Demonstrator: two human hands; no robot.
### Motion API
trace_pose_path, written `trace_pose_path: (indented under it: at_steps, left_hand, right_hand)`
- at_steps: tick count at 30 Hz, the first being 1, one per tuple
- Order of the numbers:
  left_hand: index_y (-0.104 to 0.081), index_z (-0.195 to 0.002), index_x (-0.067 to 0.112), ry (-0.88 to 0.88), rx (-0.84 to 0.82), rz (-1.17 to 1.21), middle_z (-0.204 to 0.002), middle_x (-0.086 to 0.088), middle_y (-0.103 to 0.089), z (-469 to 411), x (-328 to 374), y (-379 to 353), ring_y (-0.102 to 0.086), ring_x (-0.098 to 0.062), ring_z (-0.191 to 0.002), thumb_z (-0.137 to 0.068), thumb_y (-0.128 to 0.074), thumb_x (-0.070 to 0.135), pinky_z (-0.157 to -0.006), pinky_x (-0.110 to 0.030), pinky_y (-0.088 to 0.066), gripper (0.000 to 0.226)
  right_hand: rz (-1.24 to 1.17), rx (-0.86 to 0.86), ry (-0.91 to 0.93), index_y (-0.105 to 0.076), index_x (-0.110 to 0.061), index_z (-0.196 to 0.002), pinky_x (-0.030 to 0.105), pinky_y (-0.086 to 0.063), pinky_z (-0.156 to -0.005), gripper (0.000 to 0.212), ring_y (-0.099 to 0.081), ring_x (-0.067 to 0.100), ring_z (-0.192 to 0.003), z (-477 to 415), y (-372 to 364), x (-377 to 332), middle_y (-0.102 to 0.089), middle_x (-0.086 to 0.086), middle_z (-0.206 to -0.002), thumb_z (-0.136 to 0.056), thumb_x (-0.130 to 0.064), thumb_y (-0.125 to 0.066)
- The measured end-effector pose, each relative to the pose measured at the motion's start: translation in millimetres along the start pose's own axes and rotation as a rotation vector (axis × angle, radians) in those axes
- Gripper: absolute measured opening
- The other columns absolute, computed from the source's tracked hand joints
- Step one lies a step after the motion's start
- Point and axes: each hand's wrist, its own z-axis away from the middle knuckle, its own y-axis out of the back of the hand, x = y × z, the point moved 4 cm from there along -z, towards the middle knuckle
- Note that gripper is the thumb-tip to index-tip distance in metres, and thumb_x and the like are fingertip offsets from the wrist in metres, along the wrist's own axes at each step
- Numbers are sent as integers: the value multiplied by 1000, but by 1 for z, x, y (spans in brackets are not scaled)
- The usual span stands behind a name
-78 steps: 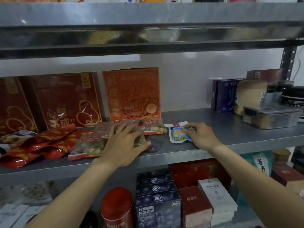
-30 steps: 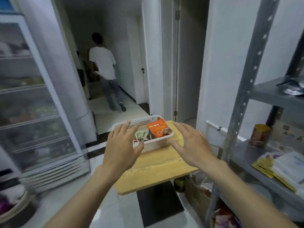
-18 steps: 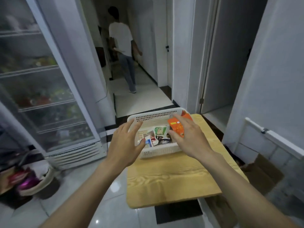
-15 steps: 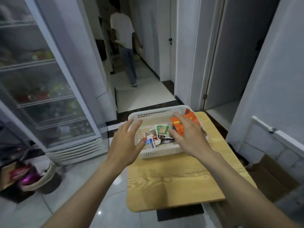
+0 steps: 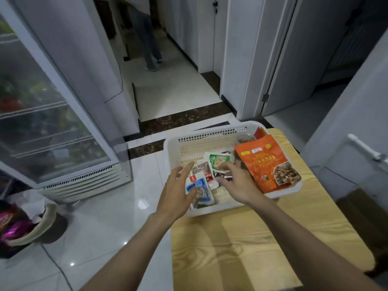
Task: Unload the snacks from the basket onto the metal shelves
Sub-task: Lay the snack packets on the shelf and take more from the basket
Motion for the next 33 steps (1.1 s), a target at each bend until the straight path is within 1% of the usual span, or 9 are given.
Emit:
trace_pose_path:
  at_steps: [5,8,12,16,19,21,24,29,33]
  left_hand:
    - [-24,-151,37,48,-79,28,-148,-2,-34,-24,-28,-18,-43,-20,-131,-92,-64,26,-104,-34,-45,73]
    - [-25,-151,37,67,-92,39,-147,-2,-35,-33,-38,-25,-43,-20,-131,-91,-65,25,-103,-34,-46,72]
    - [-26,-151,36,83,-73,55,-146,-2,-35,-39,-49,-27,-44,-18,-129,-92,-65,25,-101,-31,-46,71]
    - [-24,-151,38,94,-83,34,-148,-1,-33,-43,-53,-31,-44,-18,-129,-93,-63,26,-101,-32,-46,71]
    - [-24,-151,40,92,-75,26,-147,0,-34,-45,-53,-34,-44,-18,-130,-93,-63,25,-102,-30,-44,71]
    - [-24,-150,41,93,-78,24,-147,1,-34,-47,-53,-37,-43,-16,-130,-93,-62,23,-103,-28,-42,72]
    - [-25,-150,40,90,-91,28,-146,3,-34,-50,-51,-41,-43,-15,-130,-93,-62,24,-102,-25,-41,70]
    - [-26,-151,36,67,-119,43,-144,2,-36,-61,-49,-51,-42,-13,-127,-93,-61,19,-99,-17,-35,69]
    - [-35,-149,27,86,-172,34,-145,-2,-38,-76,-48,-67,-40,-17,-133,-91,-62,13,-108,-25,-35,66]
  right_hand:
    - [-31,-236,-156,-62,-17,-108,34,-46,-97,21,-56,21,-115,-38,-50,32,-59,-1,-121,-88,-21,-71]
    - [-65,-333,-248,-62,-14,-105,25,-41,-85,21,-52,18,-115,-52,-70,44,-55,0,-119,-87,-15,-72]
    - [-89,-457,-311,-59,-17,-86,24,-42,-68,19,-55,10,-88,-67,-96,59,-54,5,-113,-84,-6,-74]
    - [-155,-499,-334,-66,-9,-111,22,-46,-79,32,-55,16,-107,-78,-115,67,-56,0,-117,-82,-4,-77]
    - [-132,-442,-337,-65,-15,-85,26,-47,-81,24,-58,15,-91,-83,-120,70,-60,-1,-97,-75,0,-80]
    - [-105,-432,-331,-59,-19,-69,14,-44,-66,32,-54,5,-71,-86,-120,71,-58,-6,-78,-75,7,-77]
    - [-112,-389,-324,-62,-16,-71,4,-35,-47,27,-48,0,-61,-88,-109,72,-52,-11,-66,-80,9,-71]
    - [-156,-85,-265,-70,-9,-79,19,-43,-78,22,-57,10,-93,-96,-57,73,-66,0,-92,-88,10,-61]
    - [-159,120,-211,-69,3,-98,18,-40,-84,17,-55,17,-112,-105,-14,74,-63,12,-118,-93,9,-54]
